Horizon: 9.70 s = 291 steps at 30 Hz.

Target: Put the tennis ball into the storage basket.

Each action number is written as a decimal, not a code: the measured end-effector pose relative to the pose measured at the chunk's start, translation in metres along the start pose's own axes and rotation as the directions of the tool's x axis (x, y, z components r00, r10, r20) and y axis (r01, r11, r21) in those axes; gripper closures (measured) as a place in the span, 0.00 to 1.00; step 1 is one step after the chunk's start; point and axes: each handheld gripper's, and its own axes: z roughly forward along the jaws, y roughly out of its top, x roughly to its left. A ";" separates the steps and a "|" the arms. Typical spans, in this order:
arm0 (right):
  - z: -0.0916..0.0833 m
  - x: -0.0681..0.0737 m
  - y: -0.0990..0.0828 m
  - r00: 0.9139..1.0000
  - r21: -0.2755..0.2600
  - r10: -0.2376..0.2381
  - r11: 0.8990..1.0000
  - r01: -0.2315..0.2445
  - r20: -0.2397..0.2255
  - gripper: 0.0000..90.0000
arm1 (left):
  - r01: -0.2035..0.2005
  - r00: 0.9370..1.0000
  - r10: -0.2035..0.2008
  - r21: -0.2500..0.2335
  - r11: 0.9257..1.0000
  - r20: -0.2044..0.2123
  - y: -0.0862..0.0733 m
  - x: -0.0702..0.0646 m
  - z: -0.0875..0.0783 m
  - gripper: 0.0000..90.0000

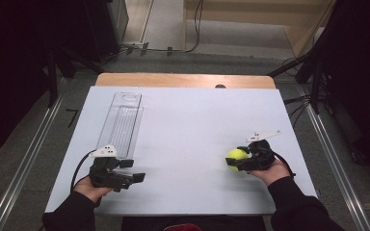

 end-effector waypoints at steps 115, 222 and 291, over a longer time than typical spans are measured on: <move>0.053 0.077 0.107 0.978 -0.048 -0.127 0.992 0.120 -0.168 0.28 | -0.010 1.000 0.010 -0.001 1.000 -0.005 -0.001 0.002 0.001 0.25; 0.140 0.149 0.216 0.960 -0.105 -0.194 0.979 0.176 -0.200 0.28 | -0.012 1.000 0.012 -0.003 1.000 -0.002 0.000 0.002 -0.001 0.25; 0.206 0.180 0.281 0.974 -0.118 -0.166 0.982 0.149 -0.156 0.27 | -0.007 1.000 0.007 -0.019 1.000 0.015 0.000 0.004 -0.004 0.25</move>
